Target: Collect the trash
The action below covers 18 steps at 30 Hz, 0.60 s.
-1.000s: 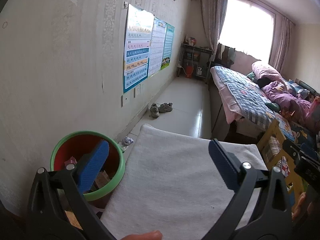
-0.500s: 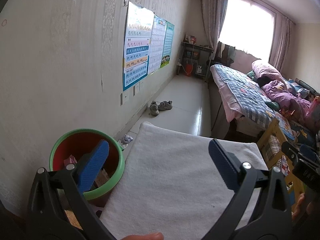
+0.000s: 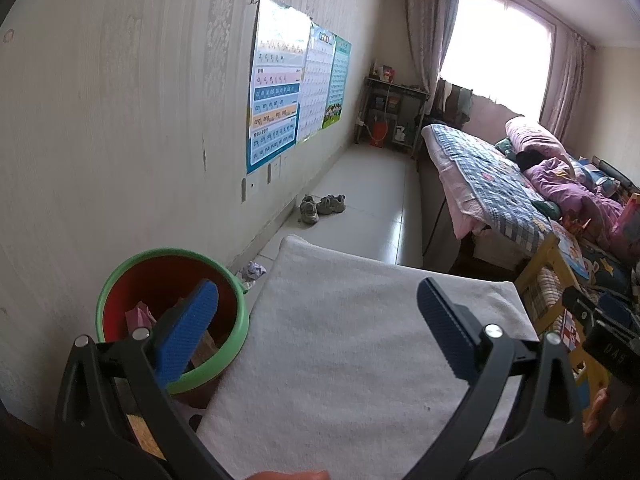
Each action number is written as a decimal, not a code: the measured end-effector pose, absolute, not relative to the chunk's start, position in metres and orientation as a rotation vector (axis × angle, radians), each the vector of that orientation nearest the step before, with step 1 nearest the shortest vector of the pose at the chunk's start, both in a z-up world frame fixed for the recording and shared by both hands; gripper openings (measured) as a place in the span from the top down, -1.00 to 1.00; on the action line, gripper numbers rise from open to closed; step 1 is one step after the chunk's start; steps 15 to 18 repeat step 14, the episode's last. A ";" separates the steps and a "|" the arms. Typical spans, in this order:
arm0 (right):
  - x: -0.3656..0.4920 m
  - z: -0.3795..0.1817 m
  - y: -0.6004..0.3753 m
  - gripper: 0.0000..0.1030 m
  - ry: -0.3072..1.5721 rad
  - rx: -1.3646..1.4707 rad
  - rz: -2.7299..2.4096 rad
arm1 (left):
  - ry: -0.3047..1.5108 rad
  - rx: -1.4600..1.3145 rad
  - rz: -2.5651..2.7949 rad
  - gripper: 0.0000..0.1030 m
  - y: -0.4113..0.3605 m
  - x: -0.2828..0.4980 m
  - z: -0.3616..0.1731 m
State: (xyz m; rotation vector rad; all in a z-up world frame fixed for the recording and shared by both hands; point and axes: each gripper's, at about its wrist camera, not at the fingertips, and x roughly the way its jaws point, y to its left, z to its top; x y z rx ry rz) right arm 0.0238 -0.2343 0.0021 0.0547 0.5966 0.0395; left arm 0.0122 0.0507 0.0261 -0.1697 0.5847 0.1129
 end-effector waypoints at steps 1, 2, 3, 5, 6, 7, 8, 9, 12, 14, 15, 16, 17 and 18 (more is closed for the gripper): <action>0.025 0.000 -0.235 -0.87 0.604 0.054 0.039 | 0.589 -0.172 0.116 -0.89 0.051 0.012 0.025; 0.025 -0.003 -0.235 -0.87 0.610 0.054 0.038 | 0.592 -0.175 0.120 -0.89 0.052 0.012 0.024; 0.026 -0.007 -0.237 -0.87 0.620 0.056 0.038 | 0.594 -0.178 0.125 -0.89 0.053 0.012 0.022; 0.030 -0.023 -0.243 -0.87 0.665 0.078 0.043 | 0.601 -0.173 0.141 -0.89 0.055 0.011 0.019; 0.033 -0.031 -0.247 -0.87 0.694 0.089 0.043 | 0.605 -0.167 0.143 -0.89 0.056 0.011 0.018; 0.037 -0.045 -0.254 -0.86 0.739 0.104 0.040 | 0.607 -0.156 0.147 -0.89 0.058 0.010 0.016; 0.038 -0.056 -0.258 -0.86 0.768 0.111 0.032 | 0.607 -0.148 0.155 -0.89 0.060 0.009 0.014; 0.039 -0.073 -0.266 -0.86 0.803 0.112 0.013 | 0.609 -0.143 0.166 -0.89 0.063 0.008 0.012; 0.041 -0.123 -0.287 -0.86 0.892 0.060 -0.050 | 0.640 -0.149 0.199 -0.89 0.080 0.003 0.002; 0.042 -0.152 -0.298 -0.86 0.955 0.028 -0.065 | 0.661 -0.161 0.235 -0.89 0.094 -0.002 -0.005; 0.042 -0.152 -0.298 -0.86 0.955 0.028 -0.065 | 0.661 -0.161 0.235 -0.89 0.094 -0.002 -0.005; 0.042 -0.152 -0.298 -0.86 0.955 0.028 -0.065 | 0.661 -0.161 0.235 -0.89 0.094 -0.002 -0.005; 0.042 -0.152 -0.298 -0.86 0.955 0.028 -0.065 | 0.661 -0.161 0.235 -0.89 0.094 -0.002 -0.005; 0.042 -0.152 -0.298 -0.86 0.955 0.028 -0.065 | 0.661 -0.161 0.235 -0.89 0.094 -0.002 -0.005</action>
